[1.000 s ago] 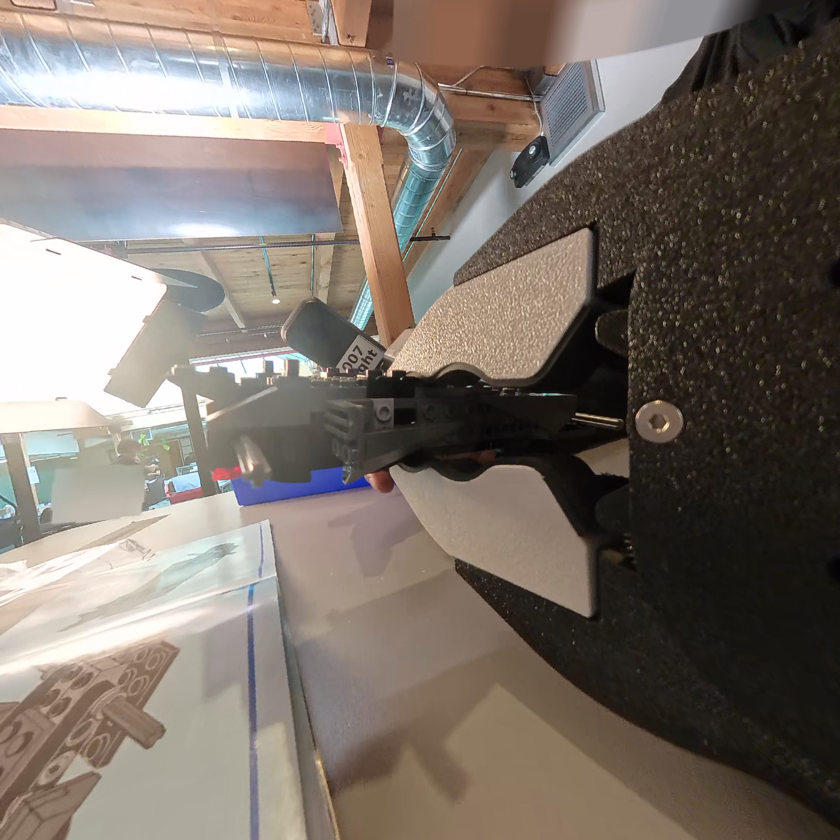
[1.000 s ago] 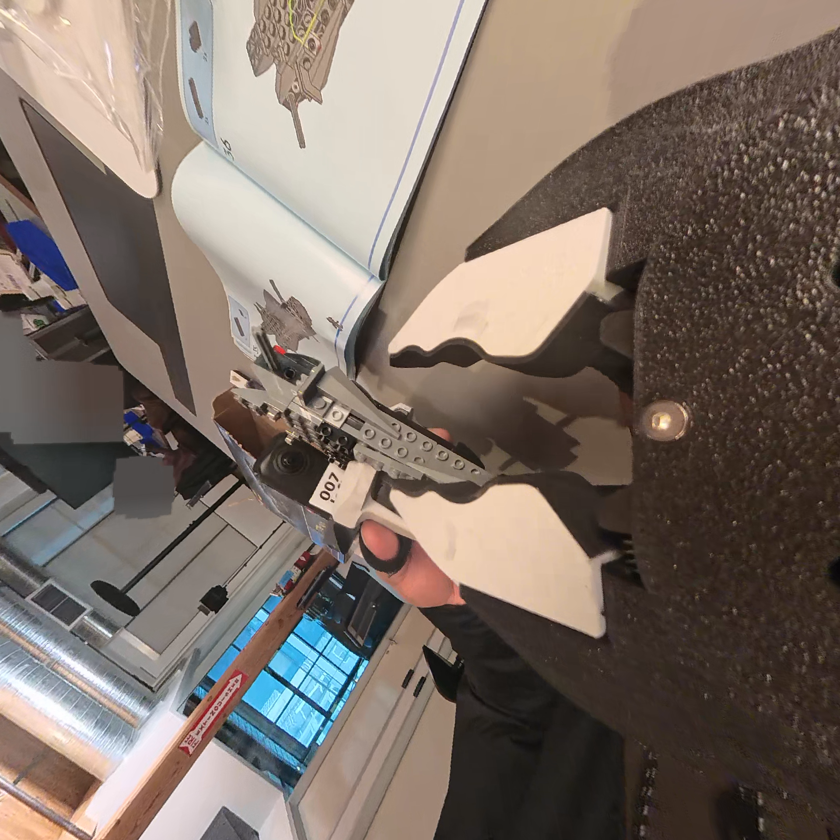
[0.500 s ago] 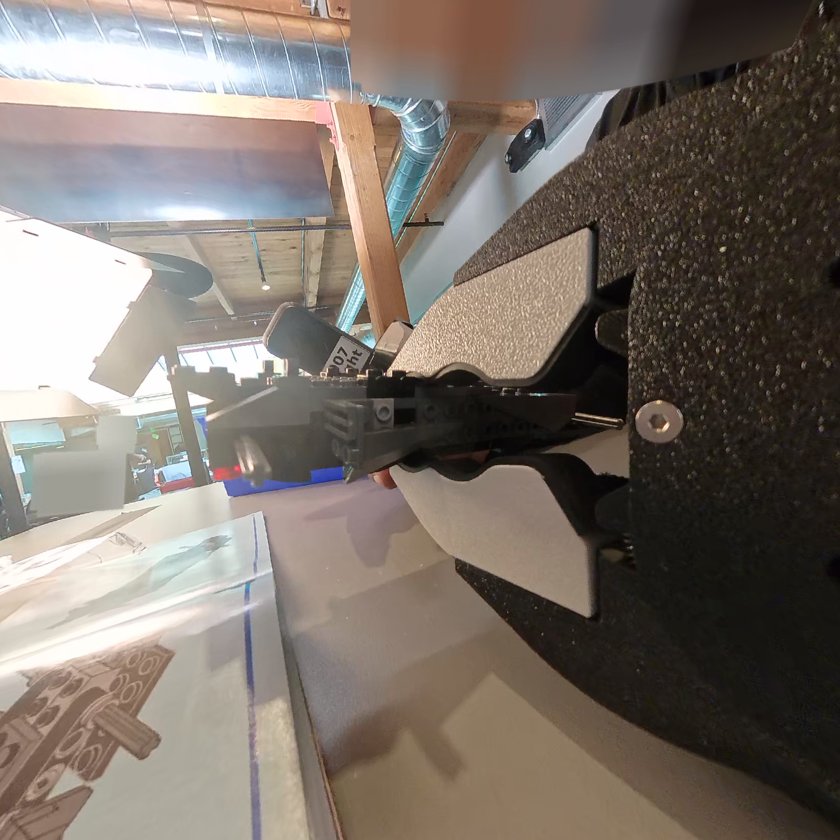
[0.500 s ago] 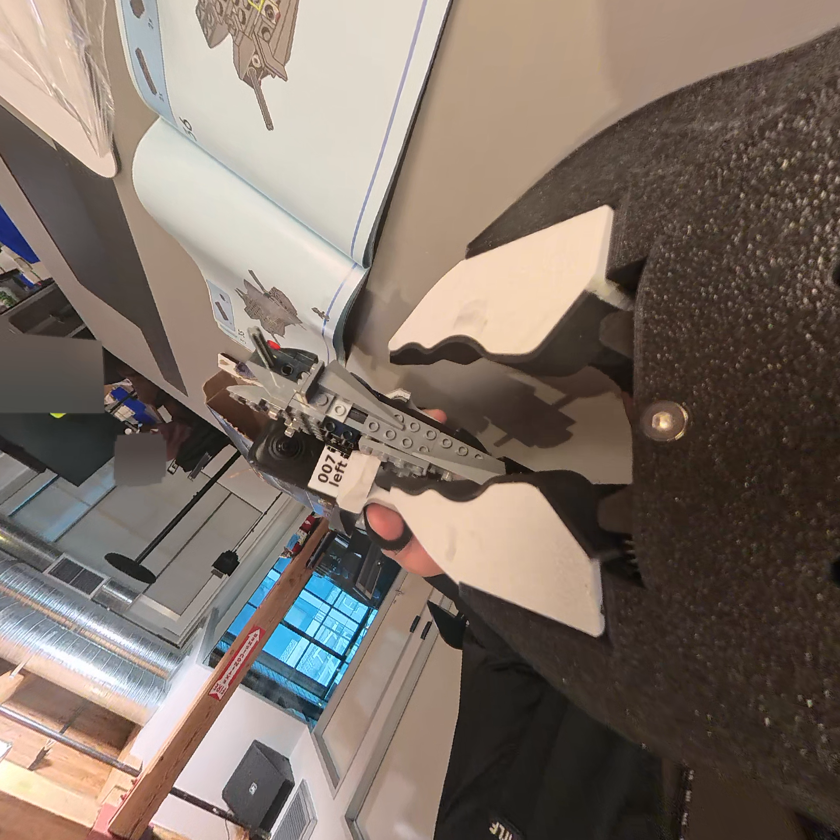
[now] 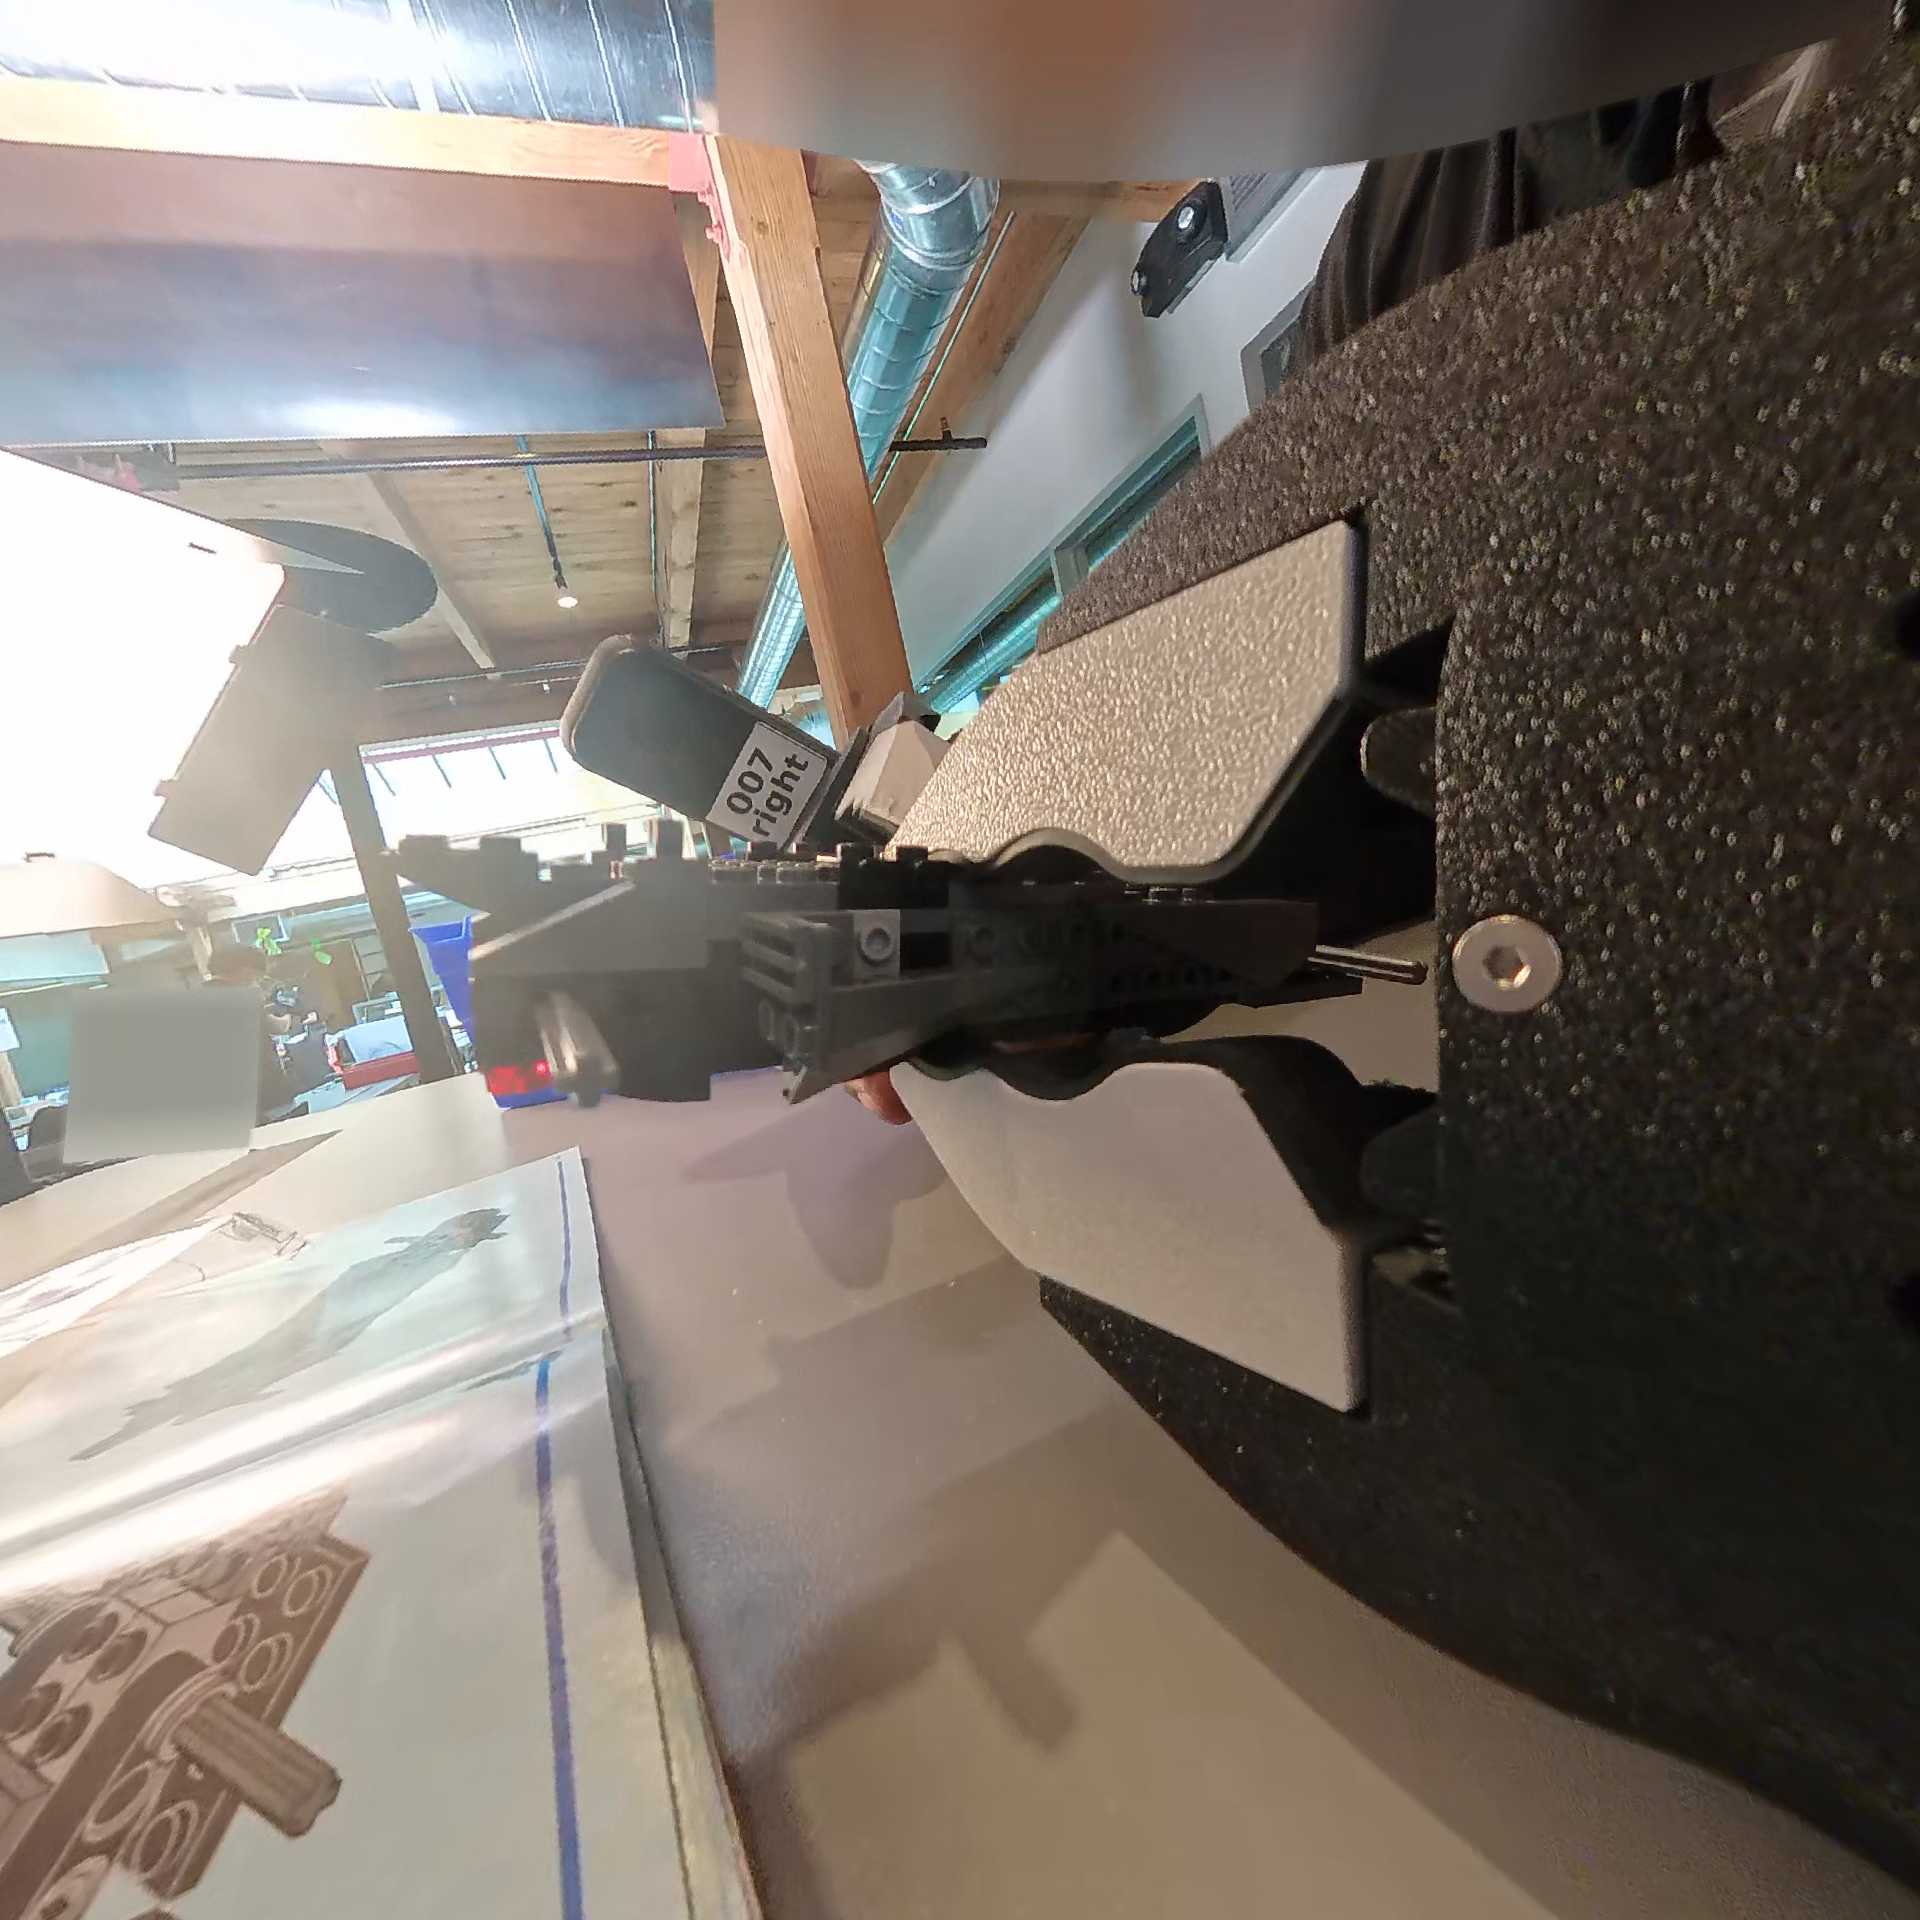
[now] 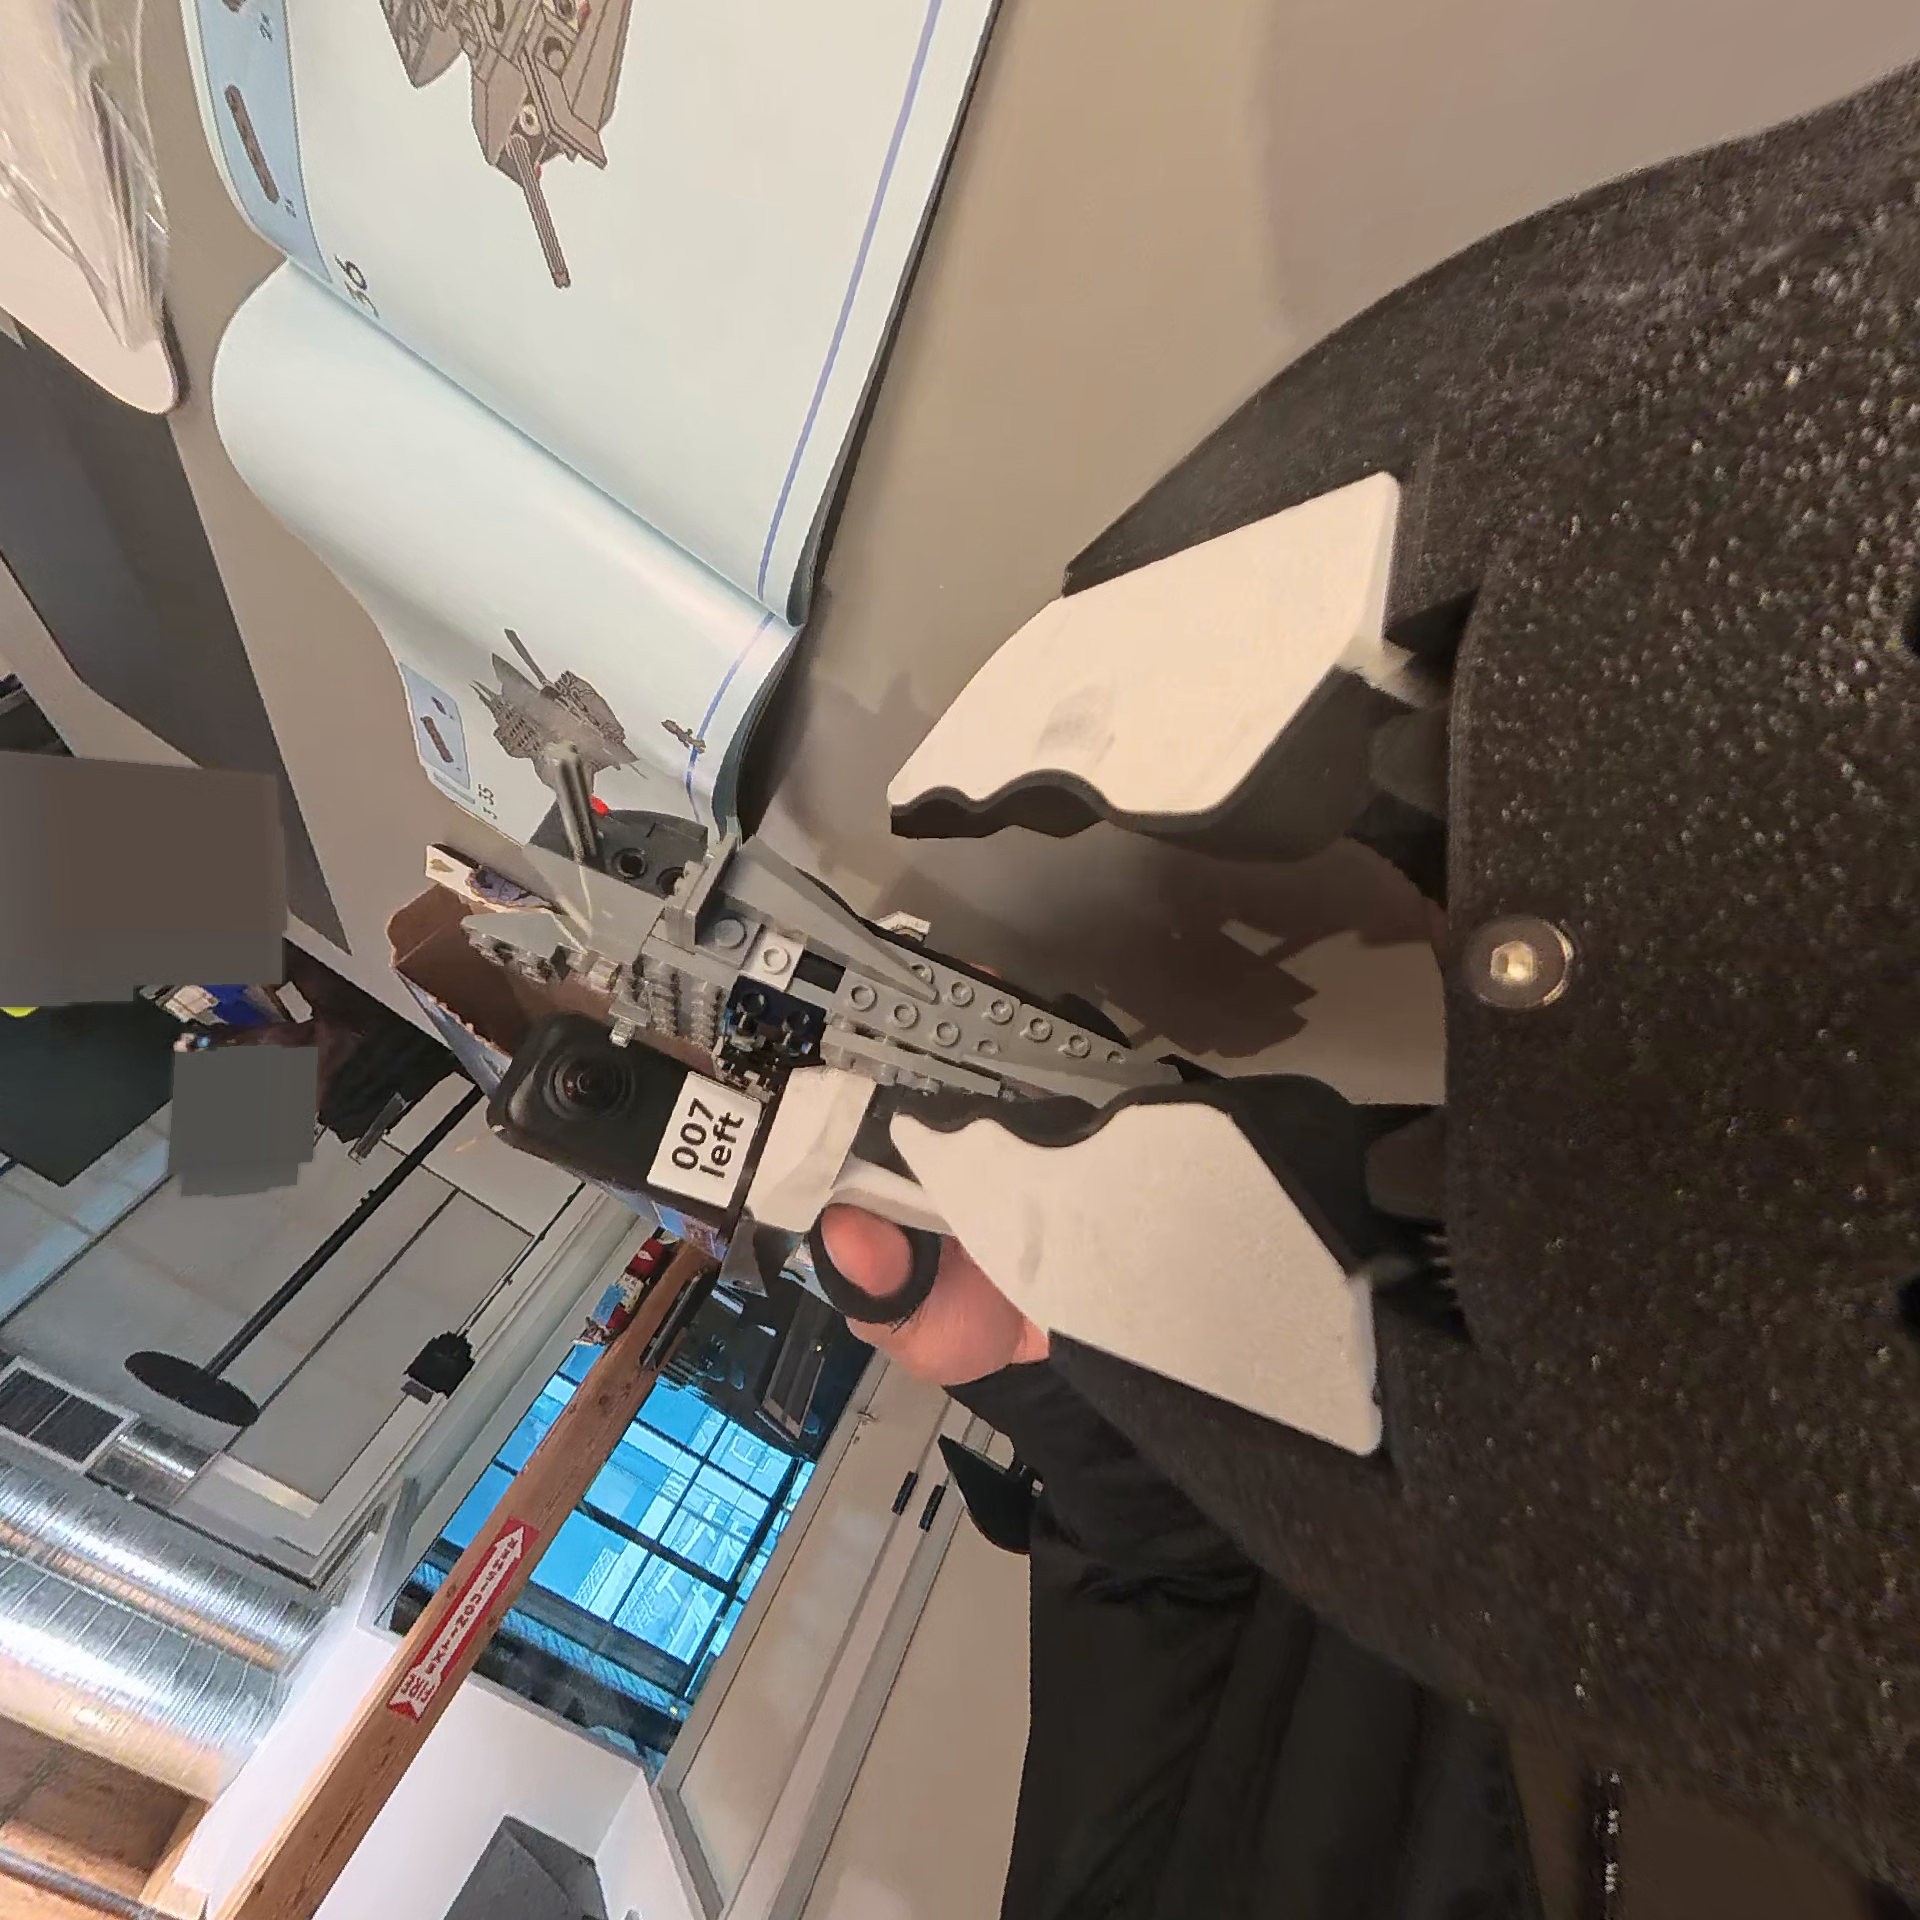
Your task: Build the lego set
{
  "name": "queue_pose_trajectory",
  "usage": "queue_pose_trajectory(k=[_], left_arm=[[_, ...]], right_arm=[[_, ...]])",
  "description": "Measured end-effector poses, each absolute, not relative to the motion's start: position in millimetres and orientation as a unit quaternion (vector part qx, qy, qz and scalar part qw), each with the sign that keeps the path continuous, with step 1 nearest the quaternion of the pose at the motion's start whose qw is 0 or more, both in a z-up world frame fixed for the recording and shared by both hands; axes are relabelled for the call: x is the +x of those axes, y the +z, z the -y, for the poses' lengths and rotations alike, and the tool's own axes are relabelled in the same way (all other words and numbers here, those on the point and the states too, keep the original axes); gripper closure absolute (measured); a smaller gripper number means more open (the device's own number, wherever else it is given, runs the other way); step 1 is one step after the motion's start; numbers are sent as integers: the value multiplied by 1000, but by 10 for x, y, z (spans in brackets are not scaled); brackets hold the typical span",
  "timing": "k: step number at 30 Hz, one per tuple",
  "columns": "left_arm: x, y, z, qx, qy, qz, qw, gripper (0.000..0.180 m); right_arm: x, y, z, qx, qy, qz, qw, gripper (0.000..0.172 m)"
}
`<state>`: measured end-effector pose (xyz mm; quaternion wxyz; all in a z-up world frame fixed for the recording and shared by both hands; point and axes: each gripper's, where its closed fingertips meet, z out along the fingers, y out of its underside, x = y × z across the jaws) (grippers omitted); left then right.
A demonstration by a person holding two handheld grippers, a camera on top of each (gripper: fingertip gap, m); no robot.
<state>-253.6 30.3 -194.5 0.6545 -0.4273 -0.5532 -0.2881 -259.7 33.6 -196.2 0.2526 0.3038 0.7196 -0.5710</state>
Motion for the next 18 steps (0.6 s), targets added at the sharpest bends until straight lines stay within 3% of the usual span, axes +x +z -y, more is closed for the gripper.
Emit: queue_pose_trajectory(k=[18], left_arm=[[-2524,-1927,-317,-434,-283,547,657,152]], right_arm=[[-2606,-1963,-340,312,-569,-715,261,124]])
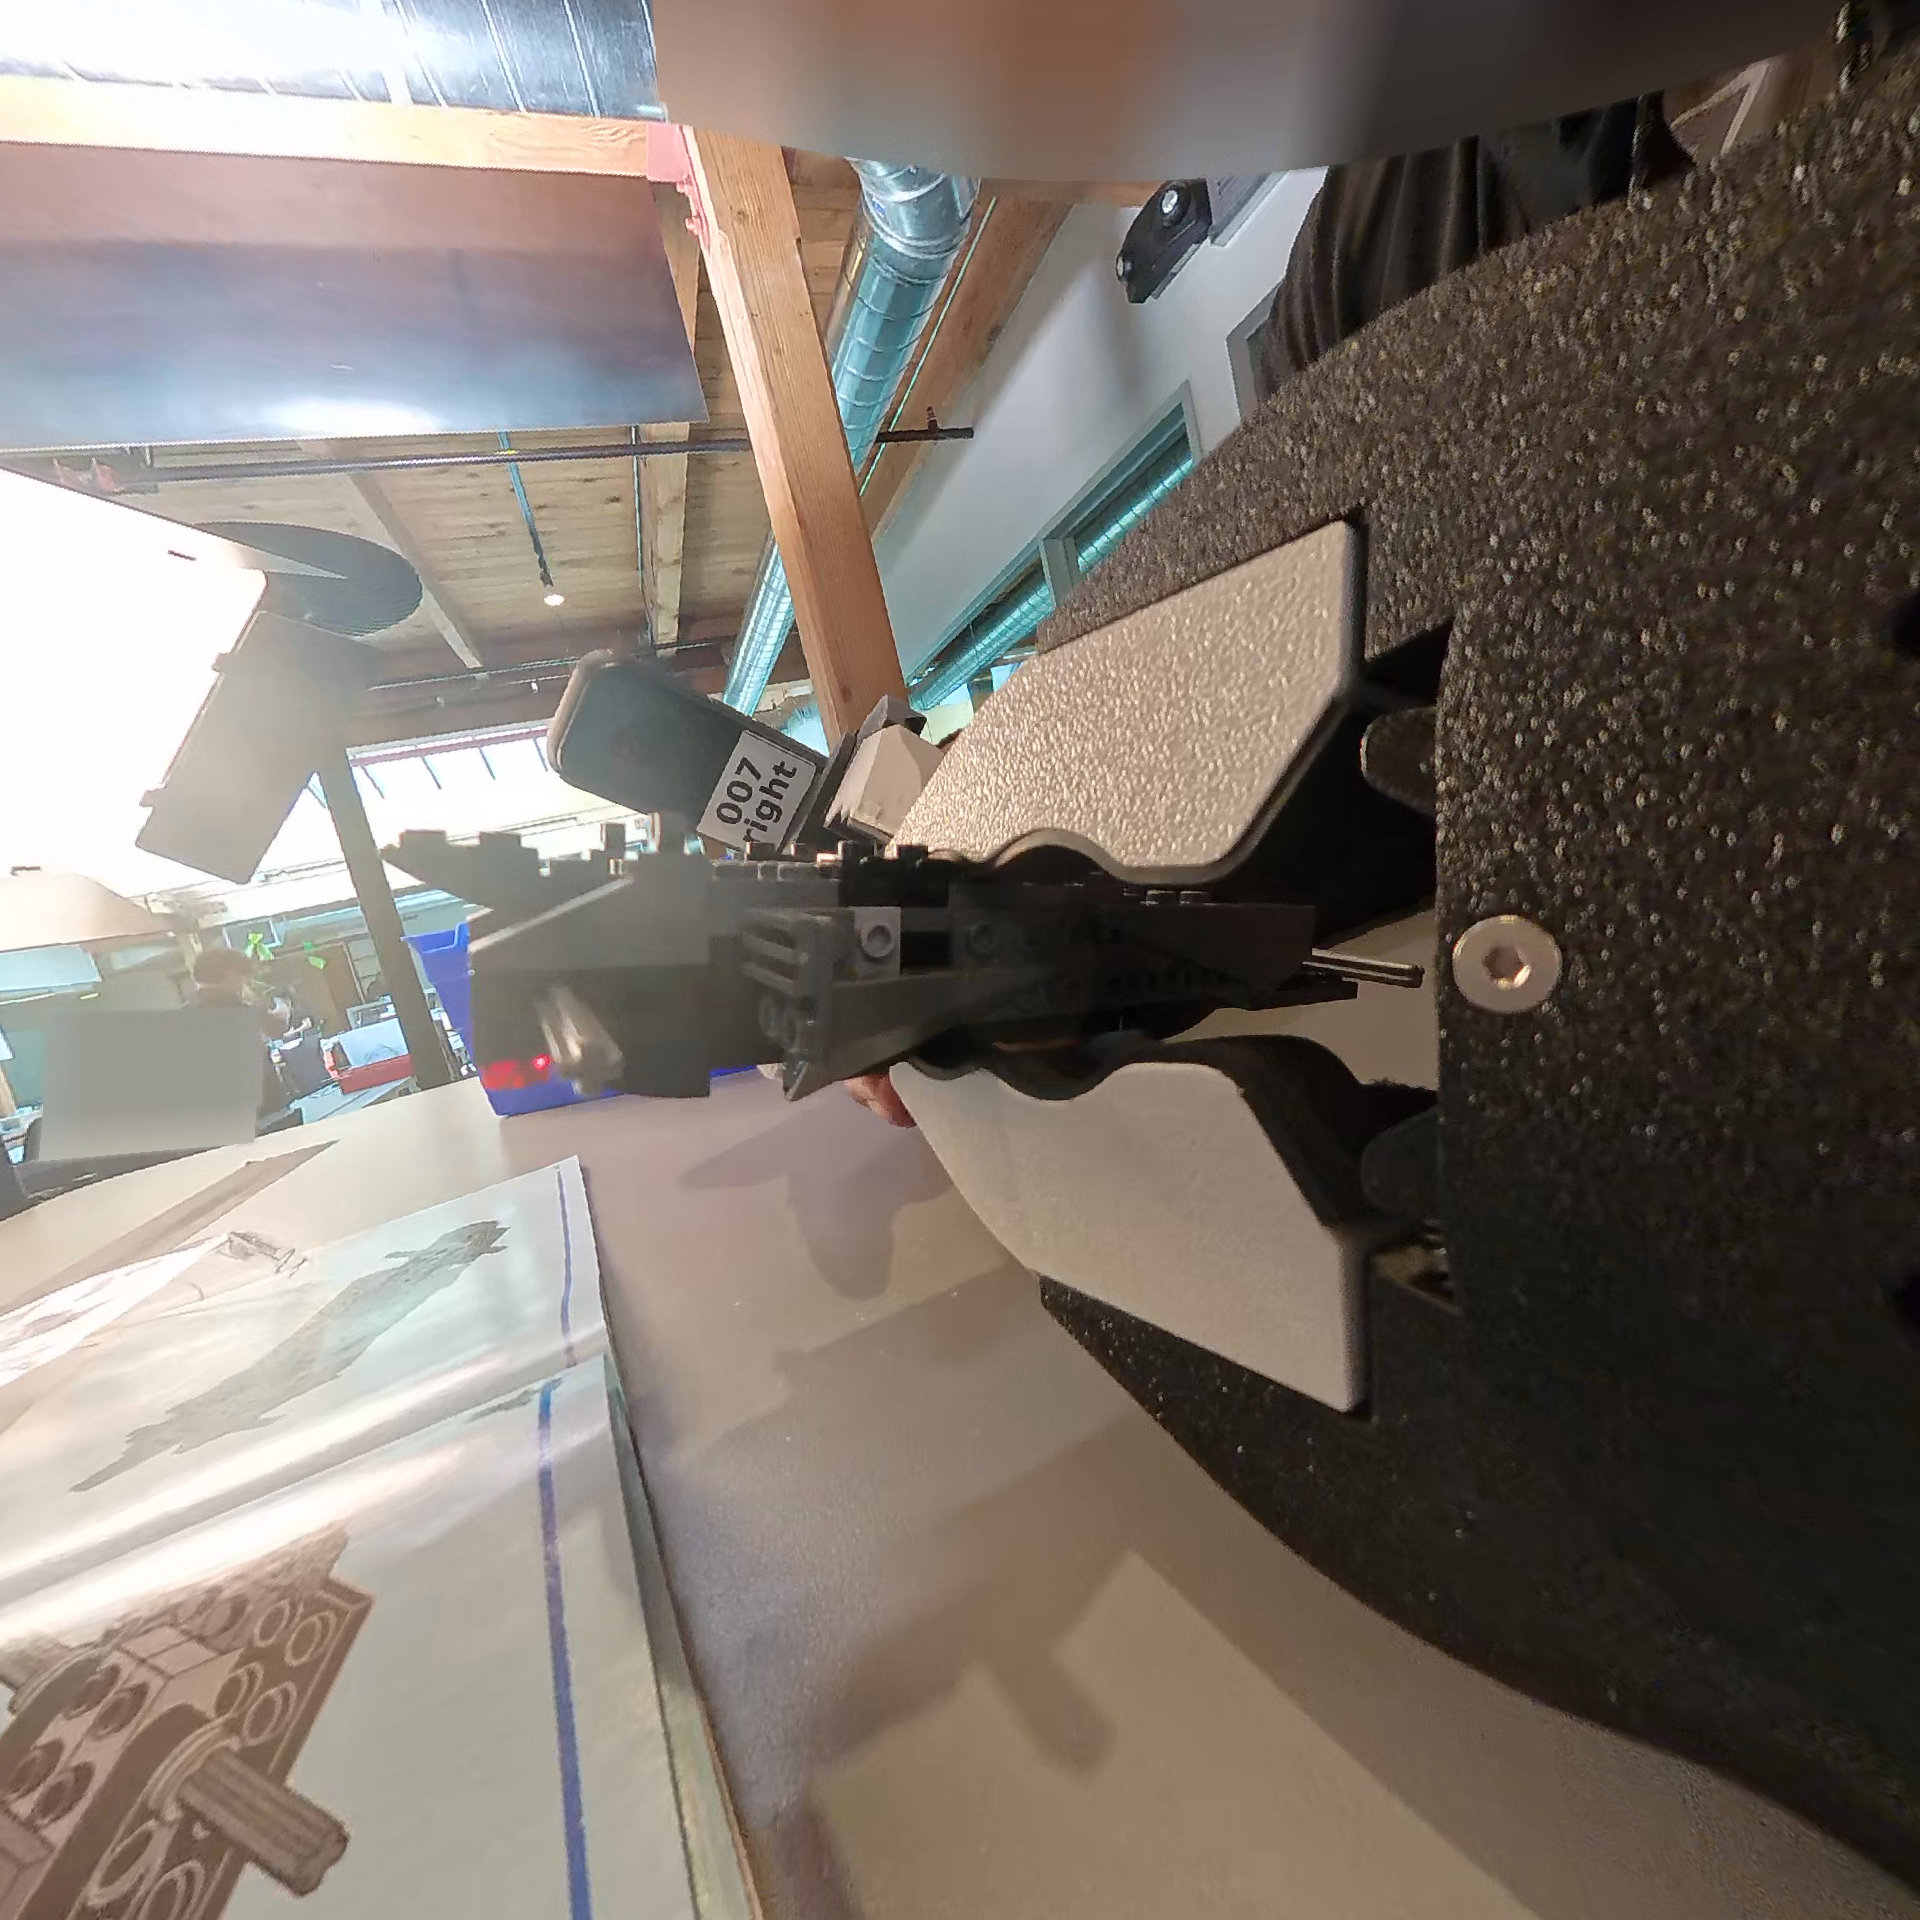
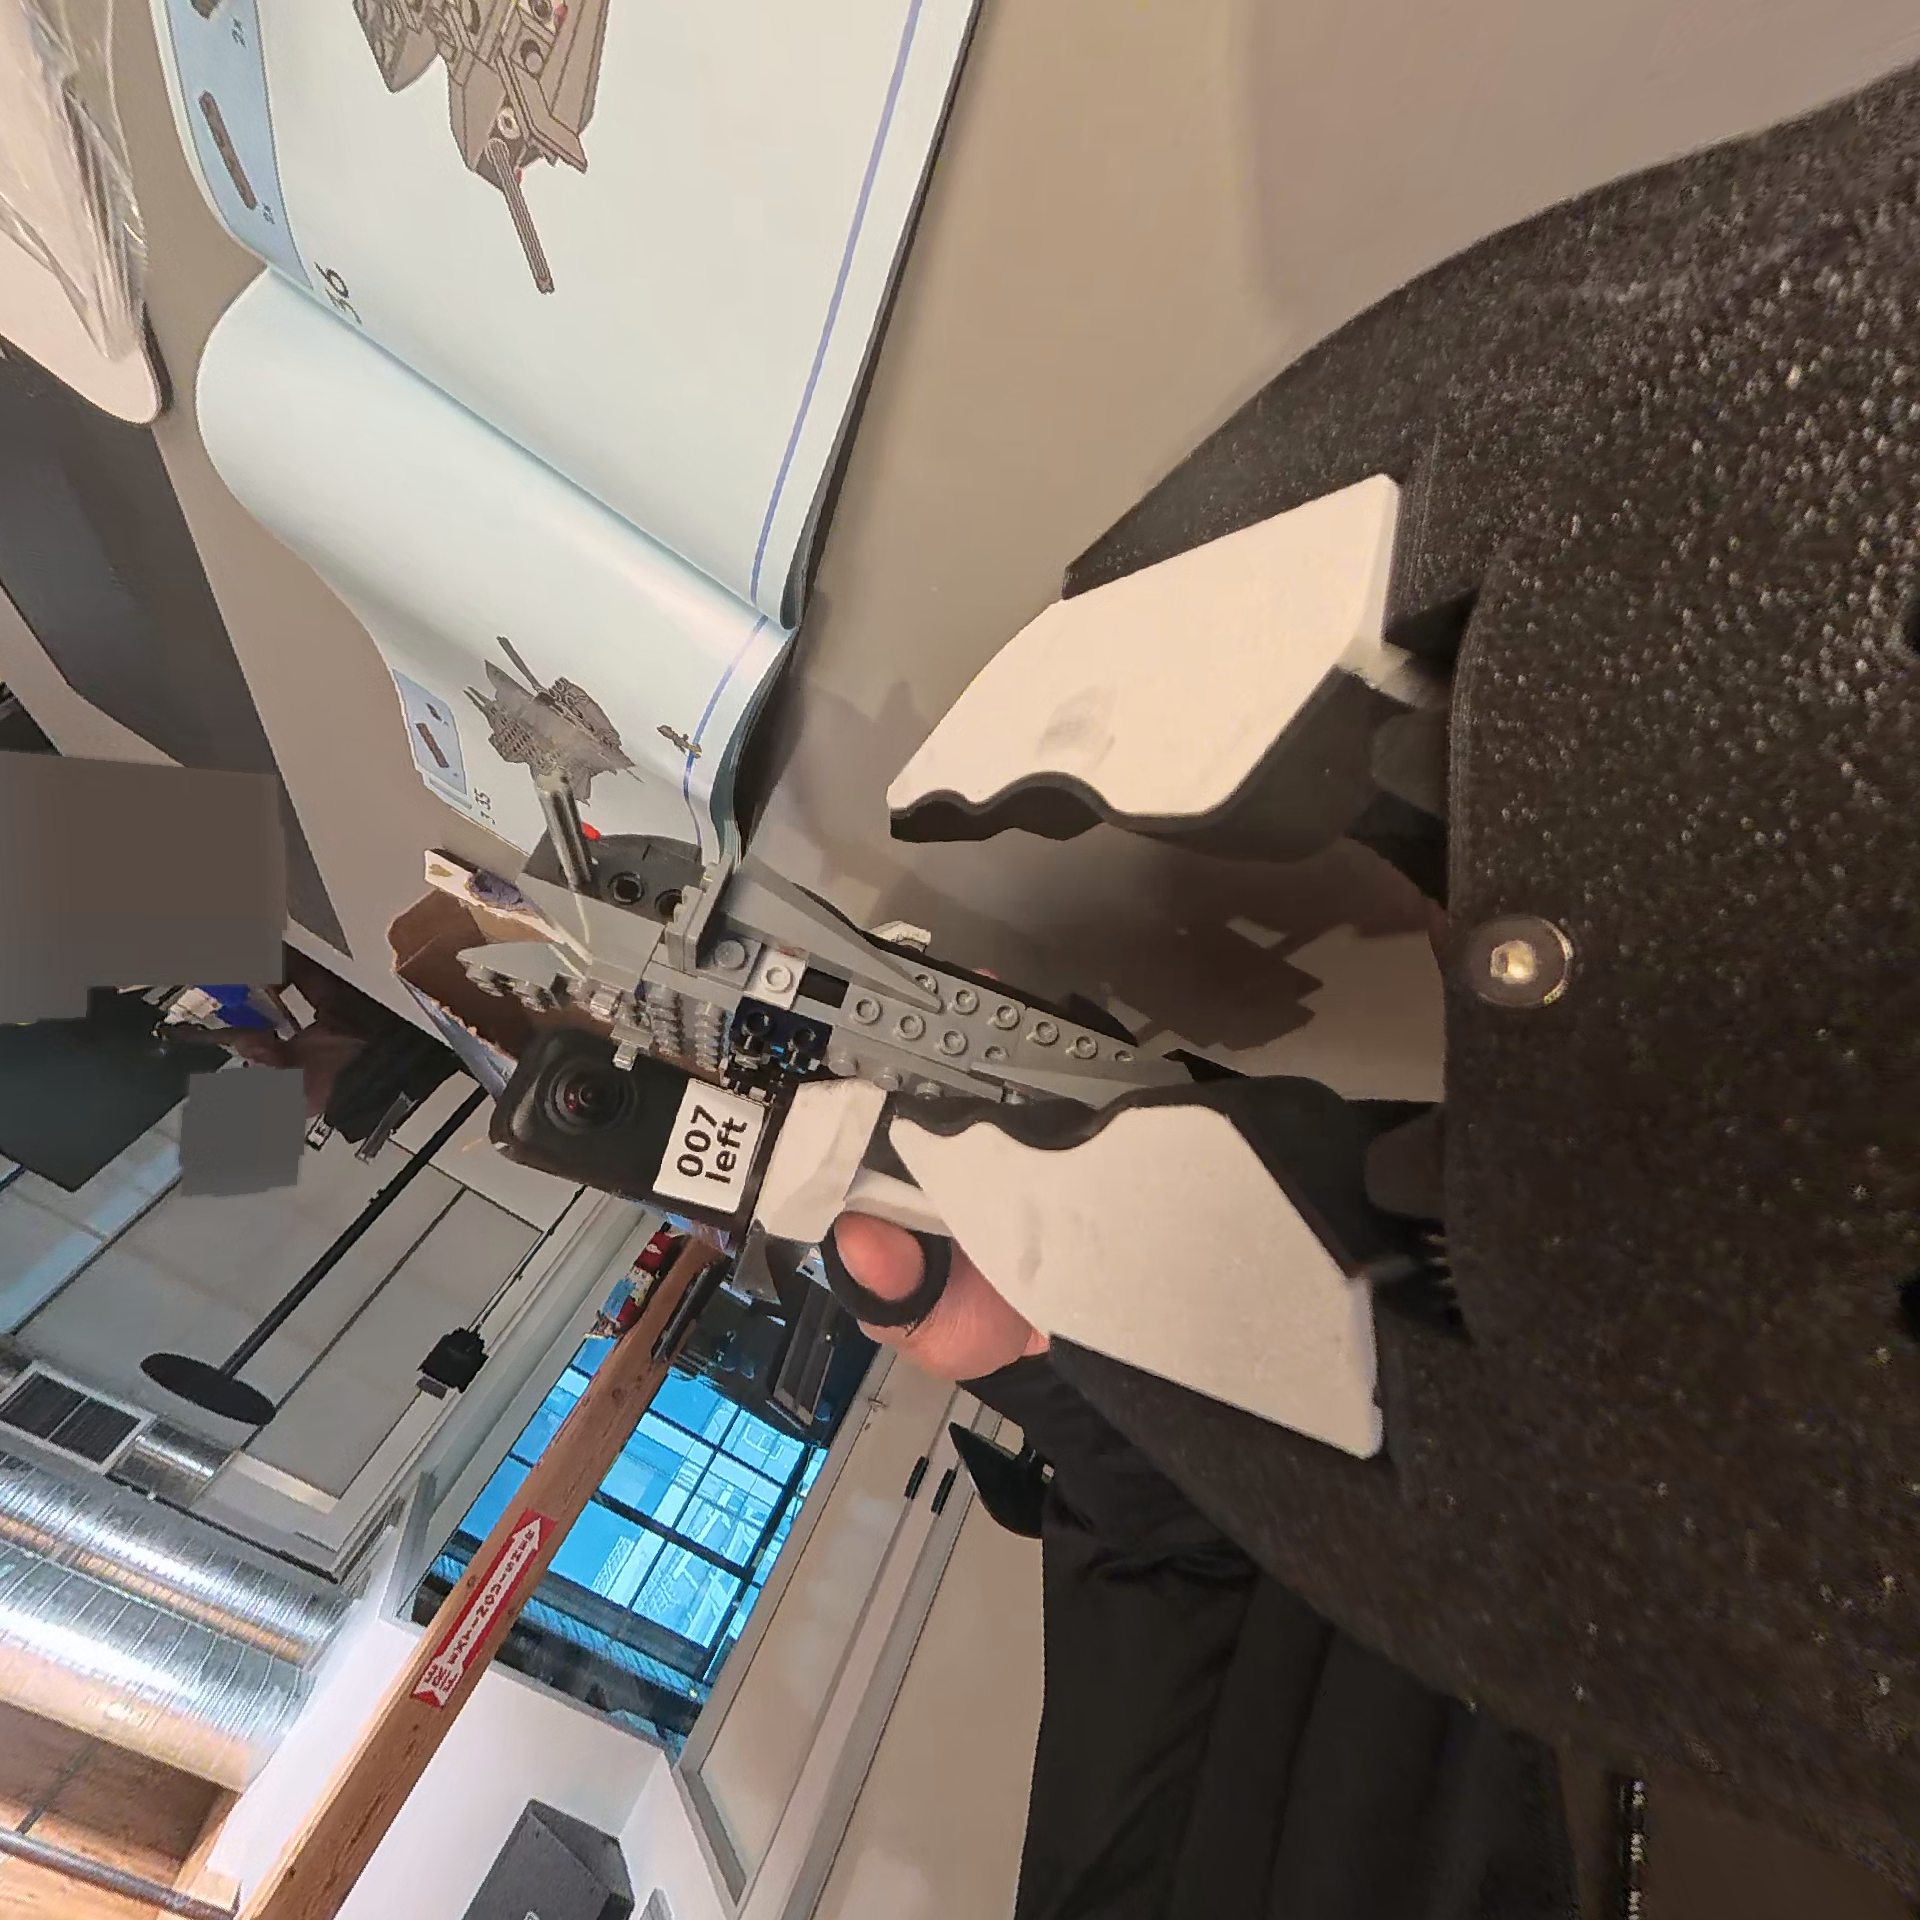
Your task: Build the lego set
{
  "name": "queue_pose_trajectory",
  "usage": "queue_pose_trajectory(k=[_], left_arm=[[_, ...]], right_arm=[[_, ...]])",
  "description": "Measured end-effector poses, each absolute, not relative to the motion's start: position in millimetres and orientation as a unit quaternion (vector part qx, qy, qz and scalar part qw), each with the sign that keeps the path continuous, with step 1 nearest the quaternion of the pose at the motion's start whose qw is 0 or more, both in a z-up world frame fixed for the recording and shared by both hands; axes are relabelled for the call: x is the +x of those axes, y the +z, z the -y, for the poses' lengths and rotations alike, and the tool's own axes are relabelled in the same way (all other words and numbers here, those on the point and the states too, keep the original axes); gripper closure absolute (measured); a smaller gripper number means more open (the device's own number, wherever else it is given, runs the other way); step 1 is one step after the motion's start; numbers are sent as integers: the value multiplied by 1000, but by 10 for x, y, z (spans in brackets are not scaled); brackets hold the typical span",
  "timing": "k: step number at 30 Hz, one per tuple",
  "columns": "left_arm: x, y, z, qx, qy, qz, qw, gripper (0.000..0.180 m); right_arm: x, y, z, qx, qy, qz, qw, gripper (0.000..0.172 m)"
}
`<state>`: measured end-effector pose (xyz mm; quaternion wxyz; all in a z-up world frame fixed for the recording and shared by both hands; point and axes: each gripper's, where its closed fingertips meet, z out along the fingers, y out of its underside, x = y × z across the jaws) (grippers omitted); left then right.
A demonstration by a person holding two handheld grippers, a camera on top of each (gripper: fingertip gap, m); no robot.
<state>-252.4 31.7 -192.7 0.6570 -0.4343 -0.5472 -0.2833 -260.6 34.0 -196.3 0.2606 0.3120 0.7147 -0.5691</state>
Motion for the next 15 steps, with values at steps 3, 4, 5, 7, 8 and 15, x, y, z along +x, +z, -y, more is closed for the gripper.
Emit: queue_pose_trajectory(k=[3,4,5,7,8,15], left_arm=[[-2518,-1924,-322,-440,-277,546,657,152],[-2517,-1923,-325,-441,-275,546,657,152],[-2515,-1922,-327,-443,-274,546,657,152],[-2513,-1912,-330,-446,-269,543,659,152],[-2511,-1906,-332,-449,-267,541,659,152],[-2496,-1824,-339,-458,-257,517,676,152]], right_arm=[[-2599,-1959,-345,309,-569,-716,260,125],[-2596,-1958,-345,308,-569,-717,259,125],[-2593,-1956,-345,307,-569,-717,260,125],[-2587,-1944,-348,304,-571,-717,260,126],[-2582,-1935,-350,302,-572,-717,260,127],[-2545,-1824,-347,281,-588,-716,252,134]])
